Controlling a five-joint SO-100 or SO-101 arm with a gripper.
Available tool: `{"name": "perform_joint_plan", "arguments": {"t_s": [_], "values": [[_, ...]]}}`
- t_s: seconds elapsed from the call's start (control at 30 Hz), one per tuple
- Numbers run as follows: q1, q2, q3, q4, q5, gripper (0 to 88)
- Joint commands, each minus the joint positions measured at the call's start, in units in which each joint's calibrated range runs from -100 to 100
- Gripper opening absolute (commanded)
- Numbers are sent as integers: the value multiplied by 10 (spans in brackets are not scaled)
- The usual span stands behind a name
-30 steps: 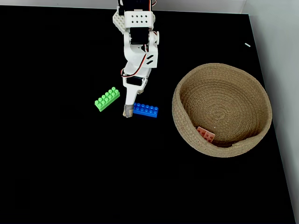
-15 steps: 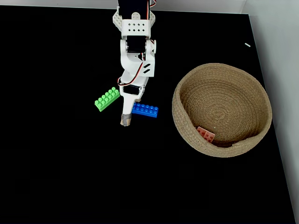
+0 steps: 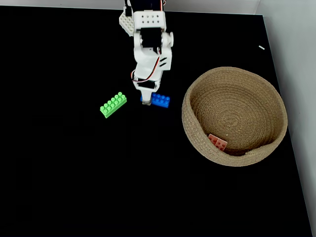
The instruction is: Place the lego blocks in the tray
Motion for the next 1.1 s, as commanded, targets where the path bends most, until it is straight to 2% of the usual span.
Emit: {"name": "perform_joint_plan", "arguments": {"t_s": [0.0,0.13,0.2,0.37,0.5,0.67,0.83,0.97,1.07], "values": [[-97,-164,-101,137,-47,0],[-210,-237,-99,77,-124,0],[-247,-249,-78,19,-146,0],[-286,-219,18,-140,-136,2],[-276,-175,14,-155,-118,5],[-273,-133,-24,-142,-119,243],[-270,-118,-64,-78,-97,444],[-222,-116,-129,5,-63,462],[-160,-138,-160,50,-5,474]]}}
